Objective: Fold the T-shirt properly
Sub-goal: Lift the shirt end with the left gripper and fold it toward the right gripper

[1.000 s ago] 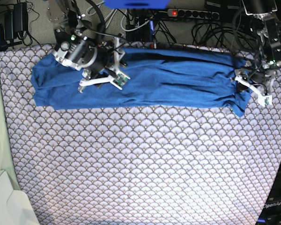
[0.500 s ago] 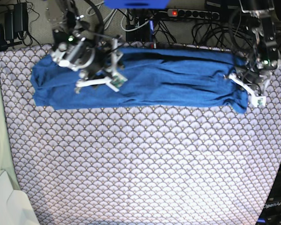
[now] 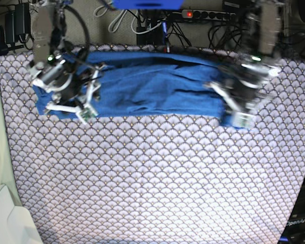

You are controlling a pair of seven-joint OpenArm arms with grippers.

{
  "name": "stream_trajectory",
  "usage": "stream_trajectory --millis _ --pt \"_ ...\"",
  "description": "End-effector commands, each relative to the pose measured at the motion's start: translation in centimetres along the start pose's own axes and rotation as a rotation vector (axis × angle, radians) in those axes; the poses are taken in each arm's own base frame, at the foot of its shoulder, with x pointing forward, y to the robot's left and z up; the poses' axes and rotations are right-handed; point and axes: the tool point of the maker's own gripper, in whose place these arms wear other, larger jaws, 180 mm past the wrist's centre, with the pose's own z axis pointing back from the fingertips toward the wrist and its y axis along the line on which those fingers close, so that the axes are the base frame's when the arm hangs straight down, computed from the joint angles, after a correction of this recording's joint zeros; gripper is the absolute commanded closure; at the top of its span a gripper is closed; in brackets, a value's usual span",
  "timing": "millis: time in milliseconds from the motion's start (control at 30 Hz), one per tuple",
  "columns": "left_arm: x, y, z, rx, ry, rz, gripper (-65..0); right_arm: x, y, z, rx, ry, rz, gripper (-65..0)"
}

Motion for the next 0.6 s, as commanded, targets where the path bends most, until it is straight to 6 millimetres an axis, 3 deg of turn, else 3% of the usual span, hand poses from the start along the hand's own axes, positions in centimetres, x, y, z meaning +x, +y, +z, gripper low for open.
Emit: stream_trajectory --millis 0,233,433,567 --pt "0.9 -1.0 0.2 -0.001 -0.037 -0.021 -0.3 0.6 -0.7 0.5 -0.017 -0.031 0.005 -30.2" --pt "1.8 -10.7 0.5 -0.098 -0.080 -0.187 -0.3 -0.6 -4.1 1.3 -0.106 -0.013 -0.058 -30.2" --pt "2.6 -16.1 -0.1 -0.087 -0.092 -0.286 -0.3 -1.2 -5.2 1.7 -0.135 -0.002 -0.075 -30.3" --pt "2.6 -18.1 -0.3 -0.071 -0.078 -0.312 -0.3 -1.4 -5.5 1.8 -0.143 0.004 -0.067 -30.3"
